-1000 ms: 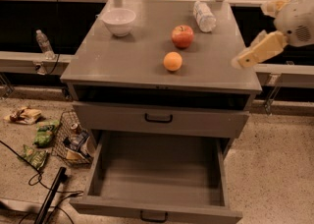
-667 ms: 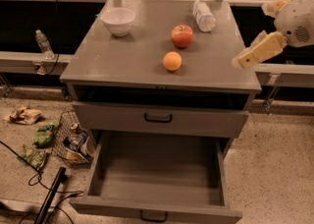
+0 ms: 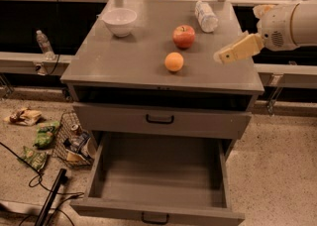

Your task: Place apple into middle drawer

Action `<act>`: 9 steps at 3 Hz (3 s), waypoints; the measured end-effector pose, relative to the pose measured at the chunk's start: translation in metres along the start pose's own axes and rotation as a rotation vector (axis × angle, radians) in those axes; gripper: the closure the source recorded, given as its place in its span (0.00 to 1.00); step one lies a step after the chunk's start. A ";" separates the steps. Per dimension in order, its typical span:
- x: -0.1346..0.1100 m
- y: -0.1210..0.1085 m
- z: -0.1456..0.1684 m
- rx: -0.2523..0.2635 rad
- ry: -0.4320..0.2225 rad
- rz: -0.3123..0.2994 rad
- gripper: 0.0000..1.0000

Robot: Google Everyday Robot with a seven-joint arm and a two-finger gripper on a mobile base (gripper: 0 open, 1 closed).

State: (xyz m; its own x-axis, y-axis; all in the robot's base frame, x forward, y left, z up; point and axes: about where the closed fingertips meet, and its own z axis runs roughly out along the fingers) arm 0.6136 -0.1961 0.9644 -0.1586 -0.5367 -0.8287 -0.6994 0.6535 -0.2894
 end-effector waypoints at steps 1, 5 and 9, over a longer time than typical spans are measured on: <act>-0.004 -0.012 0.038 0.003 -0.053 0.075 0.00; 0.004 -0.069 0.197 0.013 -0.148 0.164 0.00; 0.006 -0.038 0.238 -0.055 -0.172 0.207 0.68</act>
Offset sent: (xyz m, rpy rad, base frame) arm 0.1229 0.0418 -0.0543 0.2893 0.0490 -0.0517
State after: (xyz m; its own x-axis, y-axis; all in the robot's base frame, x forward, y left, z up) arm 0.8054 -0.0966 0.8565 -0.1847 -0.2932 -0.9380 -0.7018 0.7075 -0.0830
